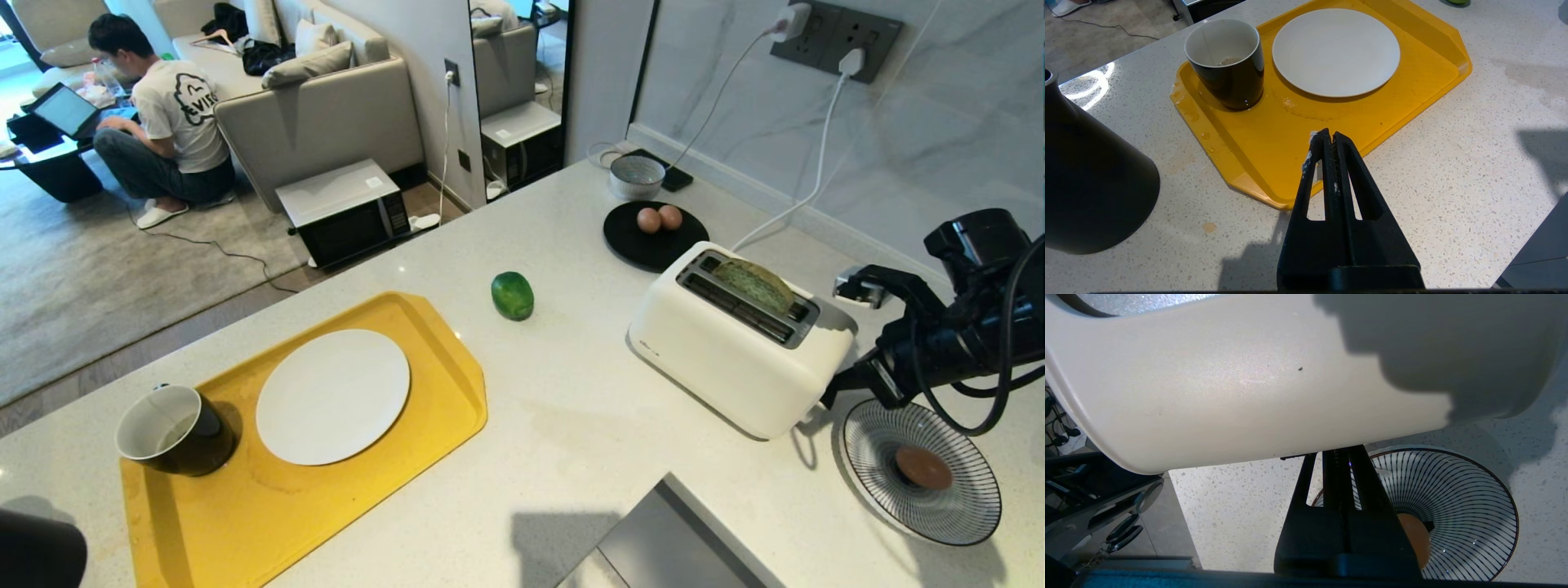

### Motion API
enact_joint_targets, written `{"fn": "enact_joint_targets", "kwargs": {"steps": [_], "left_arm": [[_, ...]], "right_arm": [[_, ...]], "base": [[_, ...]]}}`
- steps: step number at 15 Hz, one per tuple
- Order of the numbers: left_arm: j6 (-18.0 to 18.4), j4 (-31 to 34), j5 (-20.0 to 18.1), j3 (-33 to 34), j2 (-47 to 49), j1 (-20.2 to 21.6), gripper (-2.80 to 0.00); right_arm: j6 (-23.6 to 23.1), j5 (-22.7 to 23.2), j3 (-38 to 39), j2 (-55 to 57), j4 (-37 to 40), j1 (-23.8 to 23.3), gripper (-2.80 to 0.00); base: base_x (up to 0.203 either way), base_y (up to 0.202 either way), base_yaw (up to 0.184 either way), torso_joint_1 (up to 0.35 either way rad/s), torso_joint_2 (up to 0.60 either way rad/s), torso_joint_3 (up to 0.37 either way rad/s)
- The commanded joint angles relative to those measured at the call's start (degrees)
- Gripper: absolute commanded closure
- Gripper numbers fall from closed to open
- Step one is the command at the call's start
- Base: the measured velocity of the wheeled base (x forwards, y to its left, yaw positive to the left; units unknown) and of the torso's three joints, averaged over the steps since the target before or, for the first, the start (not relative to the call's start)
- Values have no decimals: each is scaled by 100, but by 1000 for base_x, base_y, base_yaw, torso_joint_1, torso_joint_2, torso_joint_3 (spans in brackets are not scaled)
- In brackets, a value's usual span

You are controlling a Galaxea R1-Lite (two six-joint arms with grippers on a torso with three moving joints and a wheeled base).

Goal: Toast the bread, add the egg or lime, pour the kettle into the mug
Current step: Use a bread toaster

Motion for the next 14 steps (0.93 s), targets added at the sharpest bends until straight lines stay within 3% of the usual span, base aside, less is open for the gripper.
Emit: {"fn": "enact_joint_targets", "kwargs": {"steps": [1,14], "left_arm": [[-1,-2,4,-2,5,1,0],[-1,-2,4,5,5,1,0]], "right_arm": [[-19,12,-2,-26,13,-1,0],[-72,4,-19,-70,-125,-1,0]], "base": [[0,0,0,0,0,0],[0,0,0,0,0,0]]}}
